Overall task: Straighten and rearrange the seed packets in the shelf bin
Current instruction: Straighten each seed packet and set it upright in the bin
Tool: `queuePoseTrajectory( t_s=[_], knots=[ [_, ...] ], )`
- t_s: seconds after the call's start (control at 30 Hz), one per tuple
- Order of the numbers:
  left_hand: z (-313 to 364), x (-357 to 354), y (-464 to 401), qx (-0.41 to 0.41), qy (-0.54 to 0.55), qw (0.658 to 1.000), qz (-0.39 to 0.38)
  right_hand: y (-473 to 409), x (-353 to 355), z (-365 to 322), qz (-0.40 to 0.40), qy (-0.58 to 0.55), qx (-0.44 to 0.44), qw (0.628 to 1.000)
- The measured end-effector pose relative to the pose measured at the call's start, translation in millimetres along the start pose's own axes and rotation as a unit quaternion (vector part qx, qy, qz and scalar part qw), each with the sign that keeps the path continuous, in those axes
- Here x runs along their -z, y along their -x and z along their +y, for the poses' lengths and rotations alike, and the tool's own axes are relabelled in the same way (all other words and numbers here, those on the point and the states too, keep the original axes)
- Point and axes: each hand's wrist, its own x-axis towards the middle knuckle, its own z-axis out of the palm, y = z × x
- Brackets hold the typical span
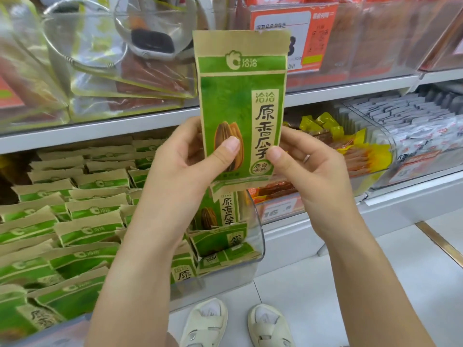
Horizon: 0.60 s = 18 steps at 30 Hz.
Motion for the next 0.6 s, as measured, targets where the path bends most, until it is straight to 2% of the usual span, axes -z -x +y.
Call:
queuePoseTrajectory(
  t_s=[0.1, 0.27, 0.37, 0.5, 0.6],
  knots=[
    [0, 16, 3, 0.003, -0.102, 0.995, 0.011, -1, -2, 7, -0.021, 0.041, 0.006, 0.999],
    [3, 37, 10, 0.047, -0.252, 0.966, 0.025, 3, -9, 12, -0.043, 0.112, -0.017, 0.993],
    [3, 42, 12, 0.080, -0.300, 0.950, 0.025, 6, -11, 16, -0.042, 0.138, -0.034, 0.989],
    [7, 49, 13, 0.086, -0.352, 0.932, 0.028, 5, -14, 18, -0.054, 0.160, -0.035, 0.985],
    [7, 51, 13, 0.115, -0.405, 0.907, 0.003, 3, -15, 22, -0.076, 0.177, -0.033, 0.981]
  ],
)
